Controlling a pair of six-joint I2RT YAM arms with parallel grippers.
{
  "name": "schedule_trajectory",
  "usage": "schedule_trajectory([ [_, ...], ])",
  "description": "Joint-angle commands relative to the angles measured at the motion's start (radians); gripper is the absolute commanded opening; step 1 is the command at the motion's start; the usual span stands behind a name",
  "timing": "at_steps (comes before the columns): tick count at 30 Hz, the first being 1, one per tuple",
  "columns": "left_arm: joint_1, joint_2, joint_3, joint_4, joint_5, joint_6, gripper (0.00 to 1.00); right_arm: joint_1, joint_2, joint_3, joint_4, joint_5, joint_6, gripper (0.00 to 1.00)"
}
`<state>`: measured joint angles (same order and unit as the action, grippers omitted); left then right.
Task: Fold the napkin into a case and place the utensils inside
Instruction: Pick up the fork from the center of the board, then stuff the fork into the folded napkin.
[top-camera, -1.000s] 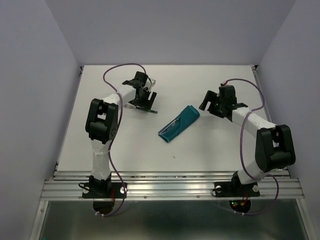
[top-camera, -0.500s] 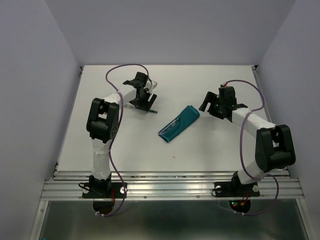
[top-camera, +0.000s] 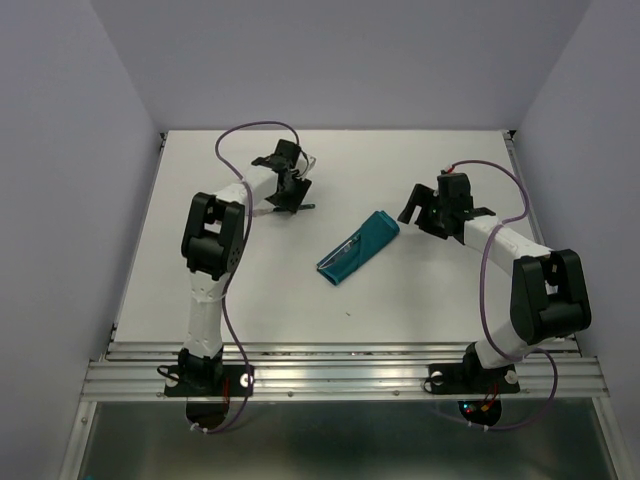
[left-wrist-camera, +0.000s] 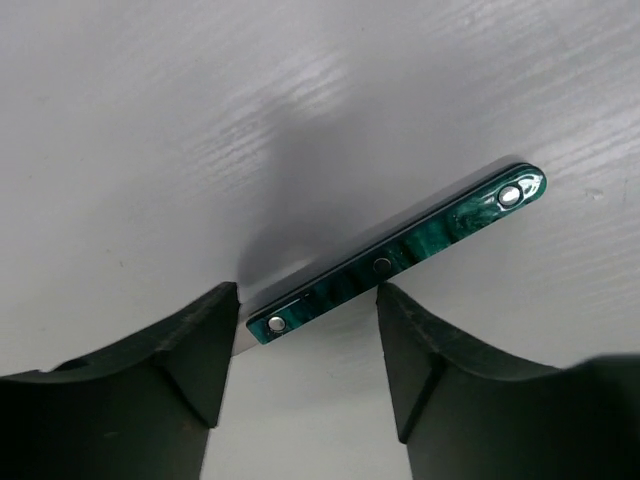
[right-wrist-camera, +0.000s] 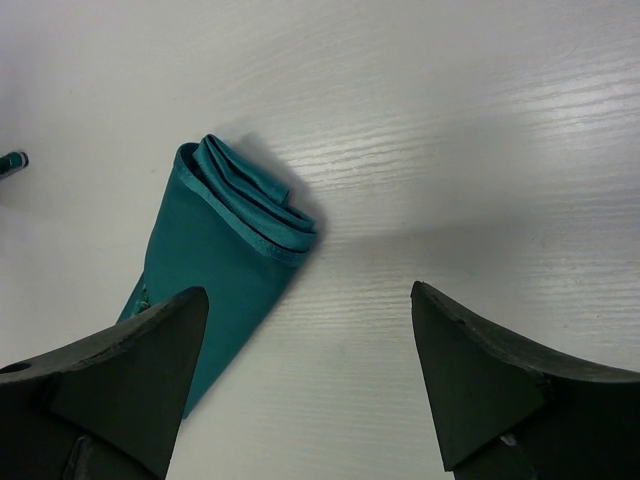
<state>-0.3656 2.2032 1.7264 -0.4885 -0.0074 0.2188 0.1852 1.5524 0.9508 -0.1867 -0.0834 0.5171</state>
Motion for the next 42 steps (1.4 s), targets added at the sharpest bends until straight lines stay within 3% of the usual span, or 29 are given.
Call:
schedule_trajectory([
  [1, 0.017, 0.038, 0.027, 0.007, -0.051, -0.018, 0.63, 0.010, -0.023, 0.019, -0.002, -0.007, 0.003, 0.88],
  [5, 0.048, 0.046, 0.032, 0.018, -0.022, -0.061, 0.48, 0.010, -0.022, 0.029, -0.002, -0.015, 0.001, 0.88],
  [11, 0.070, 0.064, 0.035, 0.001, -0.005, -0.099, 0.12, 0.010, -0.018, 0.048, -0.010, -0.026, -0.003, 0.88],
  [14, 0.070, 0.055, 0.030, 0.001, -0.002, -0.121, 0.08, 0.010, -0.011, 0.059, -0.014, -0.035, -0.006, 0.88],
  [15, 0.070, 0.052, 0.030, -0.001, 0.003, -0.128, 0.00, 0.010, -0.008, 0.062, -0.014, -0.036, -0.006, 0.88],
  [21, 0.059, 0.007, 0.012, -0.025, 0.001, -0.263, 0.00, 0.010, 0.009, 0.072, -0.016, -0.050, -0.009, 0.88],
  [26, 0.005, -0.161, -0.033, -0.038, -0.005, -0.439, 0.00, 0.010, 0.076, 0.109, -0.039, -0.085, -0.022, 0.88],
  [32, -0.032, -0.280, -0.060, -0.059, 0.078, -0.418, 0.00, 0.019, 0.162, 0.186, -0.045, -0.121, -0.008, 0.87],
  [34, -0.065, -0.301, -0.070, -0.079, 0.081, -0.382, 0.00, 0.019, 0.198, 0.207, -0.042, -0.125, 0.006, 0.82],
  [39, -0.150, -0.349, -0.166, -0.081, 0.053, -0.366, 0.00, 0.031, 0.226, 0.240, -0.046, -0.144, 0.012, 0.49],
  [42, -0.162, -0.388, -0.228, -0.065, 0.086, -0.392, 0.00, 0.088, 0.206, 0.261, -0.062, -0.102, -0.015, 0.40],
])
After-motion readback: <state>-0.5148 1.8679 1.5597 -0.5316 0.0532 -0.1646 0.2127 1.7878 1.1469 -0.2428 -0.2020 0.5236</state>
